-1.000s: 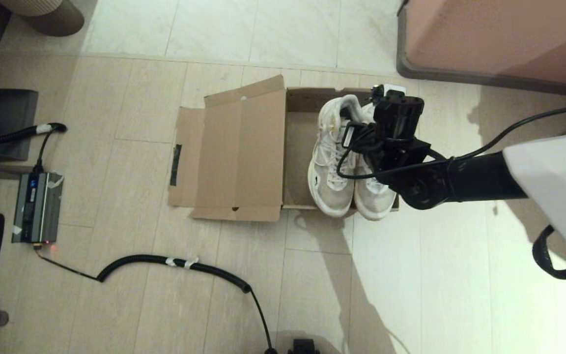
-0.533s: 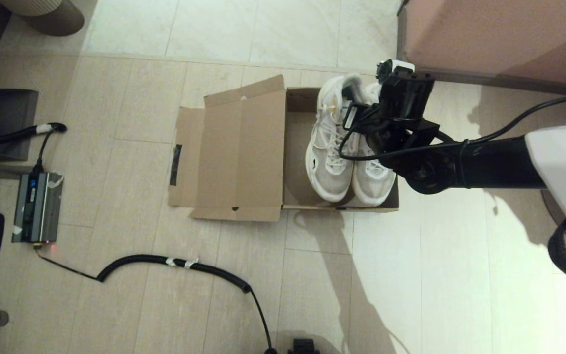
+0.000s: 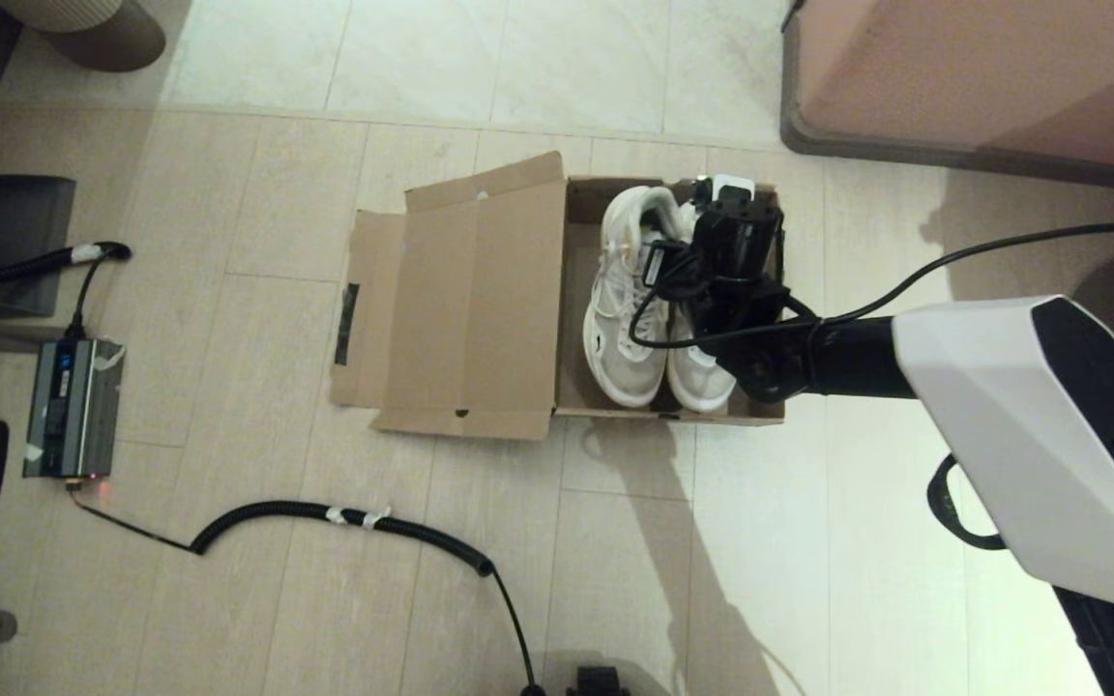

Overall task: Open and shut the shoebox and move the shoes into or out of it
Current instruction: Put the shoes into the shoe box

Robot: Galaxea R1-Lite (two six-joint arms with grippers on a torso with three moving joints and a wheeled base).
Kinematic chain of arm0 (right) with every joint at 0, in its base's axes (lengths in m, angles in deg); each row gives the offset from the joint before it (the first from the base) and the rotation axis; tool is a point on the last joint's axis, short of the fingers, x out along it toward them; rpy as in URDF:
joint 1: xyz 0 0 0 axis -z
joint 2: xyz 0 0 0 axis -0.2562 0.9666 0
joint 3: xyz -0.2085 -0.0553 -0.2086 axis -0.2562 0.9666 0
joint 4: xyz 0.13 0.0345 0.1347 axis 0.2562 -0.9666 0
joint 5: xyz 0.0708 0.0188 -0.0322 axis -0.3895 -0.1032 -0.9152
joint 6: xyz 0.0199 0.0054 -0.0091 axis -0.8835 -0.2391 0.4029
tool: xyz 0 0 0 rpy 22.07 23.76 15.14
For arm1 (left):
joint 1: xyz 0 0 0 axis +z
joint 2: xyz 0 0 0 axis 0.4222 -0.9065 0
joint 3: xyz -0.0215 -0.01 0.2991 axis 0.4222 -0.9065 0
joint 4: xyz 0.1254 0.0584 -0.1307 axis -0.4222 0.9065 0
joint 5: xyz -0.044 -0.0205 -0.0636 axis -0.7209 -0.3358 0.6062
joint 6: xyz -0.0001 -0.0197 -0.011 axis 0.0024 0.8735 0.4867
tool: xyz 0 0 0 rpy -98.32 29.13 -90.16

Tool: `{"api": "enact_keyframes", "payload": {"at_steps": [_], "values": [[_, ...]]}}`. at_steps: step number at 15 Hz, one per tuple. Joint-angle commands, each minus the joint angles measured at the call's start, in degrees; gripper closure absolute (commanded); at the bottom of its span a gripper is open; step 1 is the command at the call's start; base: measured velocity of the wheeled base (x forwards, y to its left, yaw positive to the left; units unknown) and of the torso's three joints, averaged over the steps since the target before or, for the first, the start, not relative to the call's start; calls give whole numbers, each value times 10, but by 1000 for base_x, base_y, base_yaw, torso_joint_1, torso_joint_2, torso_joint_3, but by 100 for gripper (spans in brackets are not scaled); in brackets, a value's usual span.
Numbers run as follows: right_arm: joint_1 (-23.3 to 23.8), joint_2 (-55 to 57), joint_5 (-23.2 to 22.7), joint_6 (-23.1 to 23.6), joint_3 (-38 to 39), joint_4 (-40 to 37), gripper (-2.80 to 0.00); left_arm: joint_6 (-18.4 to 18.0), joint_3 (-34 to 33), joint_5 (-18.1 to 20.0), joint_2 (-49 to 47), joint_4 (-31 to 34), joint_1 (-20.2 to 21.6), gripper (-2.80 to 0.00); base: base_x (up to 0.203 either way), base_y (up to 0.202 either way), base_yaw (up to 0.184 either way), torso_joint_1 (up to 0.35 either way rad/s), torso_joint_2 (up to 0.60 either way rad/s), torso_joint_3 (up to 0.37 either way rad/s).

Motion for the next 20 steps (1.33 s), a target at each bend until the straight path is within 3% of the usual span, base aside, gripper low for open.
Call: {"api": "enact_keyframes", "payload": {"at_steps": [1,5,12,13,20], "values": [[2,30,1,0,-3,14,0,0,-4,0,0,0,0,0,0,0,0,0,0,0],[3,52,0,27,-3,68,0,0,-4,0,0,0,0,0,0,0,0,0,0,0],[7,57,6,29,-3,94,0,0,-4,0,0,0,0,0,0,0,0,0,0,0],[8,58,8,28,-3,93,-280,0,-4,0,0,0,0,0,0,0,0,0,0,0],[9,37,18,25,-1,92,-280,0,-4,0,0,0,0,0,0,0,0,0,0,0]]}}
